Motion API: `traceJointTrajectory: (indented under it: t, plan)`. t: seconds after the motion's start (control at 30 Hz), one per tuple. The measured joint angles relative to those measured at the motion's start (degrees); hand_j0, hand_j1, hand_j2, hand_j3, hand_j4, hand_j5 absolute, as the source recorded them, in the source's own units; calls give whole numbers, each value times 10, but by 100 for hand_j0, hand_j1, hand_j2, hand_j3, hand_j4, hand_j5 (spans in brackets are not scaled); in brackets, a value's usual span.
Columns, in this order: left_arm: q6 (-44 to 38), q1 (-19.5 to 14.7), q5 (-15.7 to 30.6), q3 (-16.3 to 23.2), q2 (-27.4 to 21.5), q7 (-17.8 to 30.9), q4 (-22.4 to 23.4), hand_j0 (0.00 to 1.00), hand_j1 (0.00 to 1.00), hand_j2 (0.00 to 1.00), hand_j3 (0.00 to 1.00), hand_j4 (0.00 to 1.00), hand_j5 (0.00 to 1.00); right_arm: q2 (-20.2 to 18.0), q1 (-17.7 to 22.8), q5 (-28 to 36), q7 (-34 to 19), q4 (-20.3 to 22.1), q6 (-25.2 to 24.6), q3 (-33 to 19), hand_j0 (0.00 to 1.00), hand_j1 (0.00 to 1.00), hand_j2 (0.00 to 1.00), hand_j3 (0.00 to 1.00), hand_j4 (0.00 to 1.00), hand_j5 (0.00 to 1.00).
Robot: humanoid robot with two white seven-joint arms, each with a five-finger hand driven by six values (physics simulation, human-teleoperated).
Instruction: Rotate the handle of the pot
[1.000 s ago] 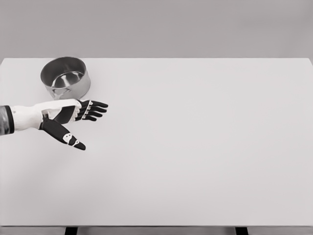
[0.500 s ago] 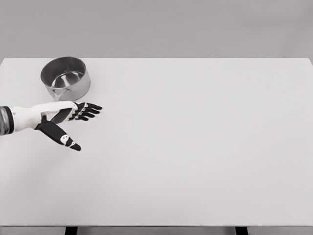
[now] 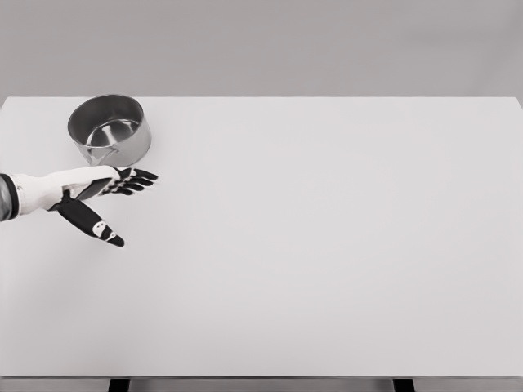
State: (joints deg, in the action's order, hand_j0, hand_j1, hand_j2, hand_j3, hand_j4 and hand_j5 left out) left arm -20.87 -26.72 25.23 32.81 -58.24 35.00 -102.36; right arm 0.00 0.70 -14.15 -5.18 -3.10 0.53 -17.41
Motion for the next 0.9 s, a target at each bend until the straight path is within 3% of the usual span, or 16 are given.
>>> traceJointTrajectory:
  t: [0.9]
  plan:
    - [-1, 5, -40, 0, -6, 0, 26, 100, 100, 100, 100, 100, 100, 0, 0, 0, 0, 0, 0, 0, 100, 100, 100, 100, 100, 100]
